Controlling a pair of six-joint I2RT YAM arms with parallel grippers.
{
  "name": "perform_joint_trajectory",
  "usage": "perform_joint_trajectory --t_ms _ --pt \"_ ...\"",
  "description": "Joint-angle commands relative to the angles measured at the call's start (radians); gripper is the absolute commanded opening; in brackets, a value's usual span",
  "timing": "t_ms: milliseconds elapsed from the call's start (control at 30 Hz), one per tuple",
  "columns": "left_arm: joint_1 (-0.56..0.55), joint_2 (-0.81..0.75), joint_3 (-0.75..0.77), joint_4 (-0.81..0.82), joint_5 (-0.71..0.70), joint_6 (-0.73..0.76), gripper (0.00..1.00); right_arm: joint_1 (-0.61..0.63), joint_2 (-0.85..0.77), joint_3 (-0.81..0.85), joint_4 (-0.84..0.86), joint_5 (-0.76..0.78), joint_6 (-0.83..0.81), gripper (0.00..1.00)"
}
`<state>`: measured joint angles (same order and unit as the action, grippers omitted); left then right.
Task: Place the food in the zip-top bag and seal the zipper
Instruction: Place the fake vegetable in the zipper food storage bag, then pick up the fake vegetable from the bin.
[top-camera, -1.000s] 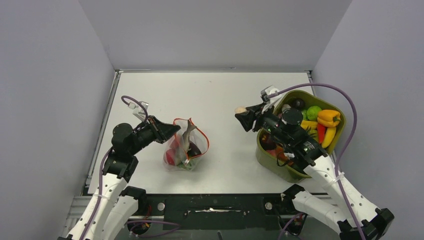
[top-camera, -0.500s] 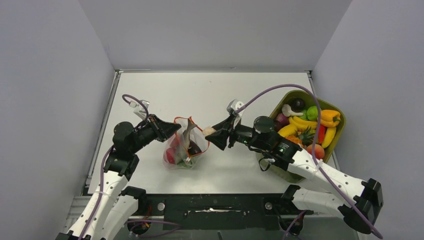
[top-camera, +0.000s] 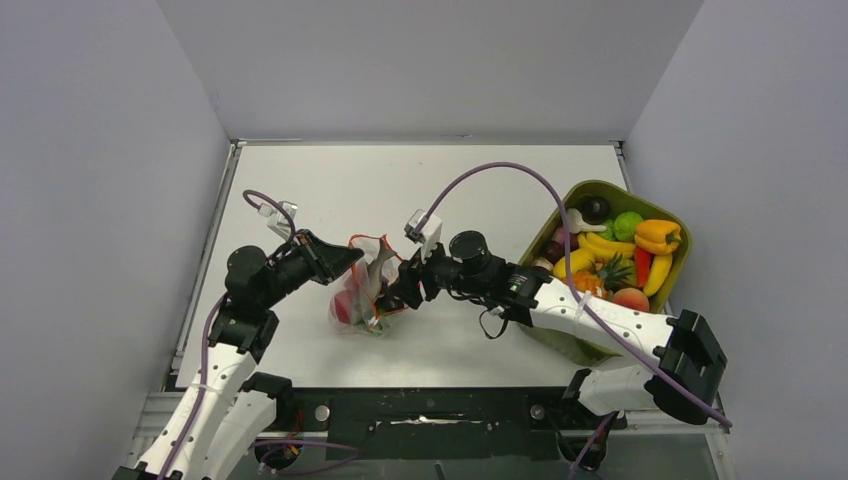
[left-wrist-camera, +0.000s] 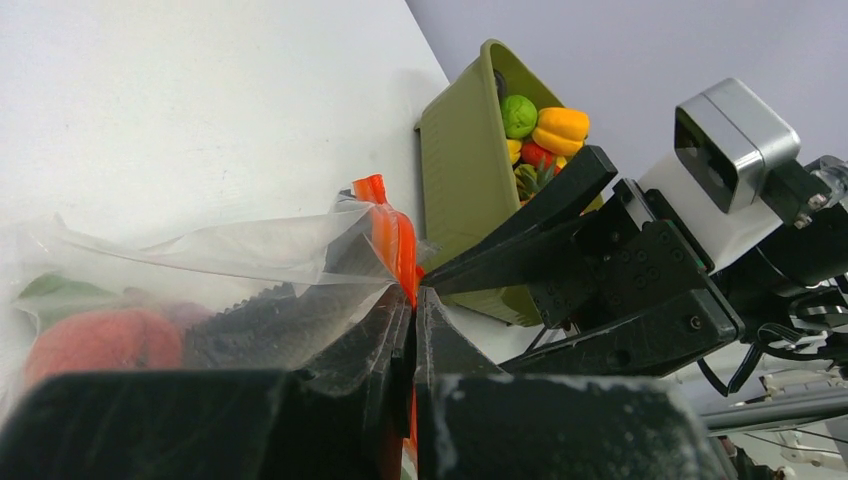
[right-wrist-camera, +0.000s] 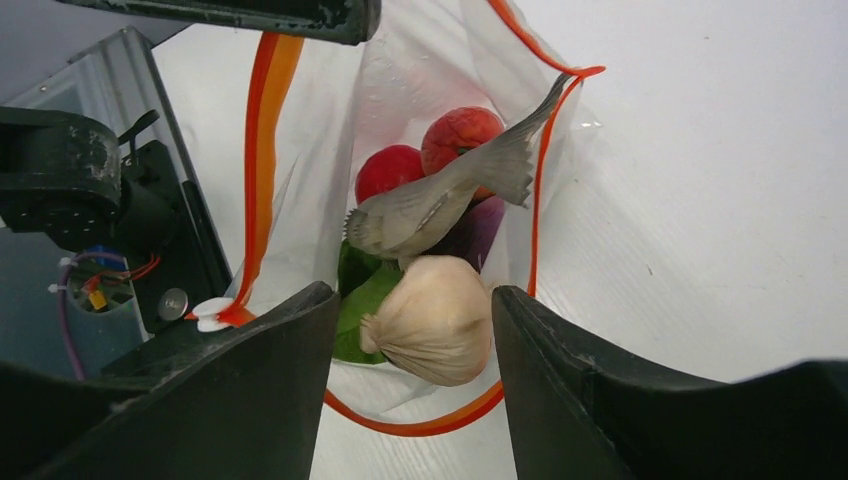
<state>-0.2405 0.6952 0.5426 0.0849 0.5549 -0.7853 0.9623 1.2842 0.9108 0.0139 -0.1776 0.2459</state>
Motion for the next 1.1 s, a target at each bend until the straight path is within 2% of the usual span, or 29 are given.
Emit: perform_joint_trajectory --t_ms 0,200,433,633,833,1067 --pt "-0.003 -0.016 0.010 0.114 0.026 -0.014 0.00 0.003 0.012 0.105 -0.019 0.060 -0.013 0.61" --pt "-0.003 -0.031 0.007 0.097 0.026 0.005 0.00 0.002 0.020 0.126 -0.042 0.080 0.013 0.66" --pt "-0.003 -0.056 0.004 0.025 -0.004 0.074 0.00 -0.005 -0.028 0.128 -0.051 0.133 0.019 0.62" --pt "-0.003 -0.055 0.003 -0.022 -0.010 0.131 0.00 -0.083 -0.053 0.165 -0.169 0.239 0.019 0.61" --pt "-0.003 -0.067 0.000 -0.059 -0.007 0.183 0.00 -0.168 -0.081 0.203 -0.319 0.460 0.126 0.59" --pt "-0.003 -0.073 -0.003 -0.091 -0.005 0.227 0.00 -0.212 -0.105 0.228 -0.452 0.661 0.213 0.58"
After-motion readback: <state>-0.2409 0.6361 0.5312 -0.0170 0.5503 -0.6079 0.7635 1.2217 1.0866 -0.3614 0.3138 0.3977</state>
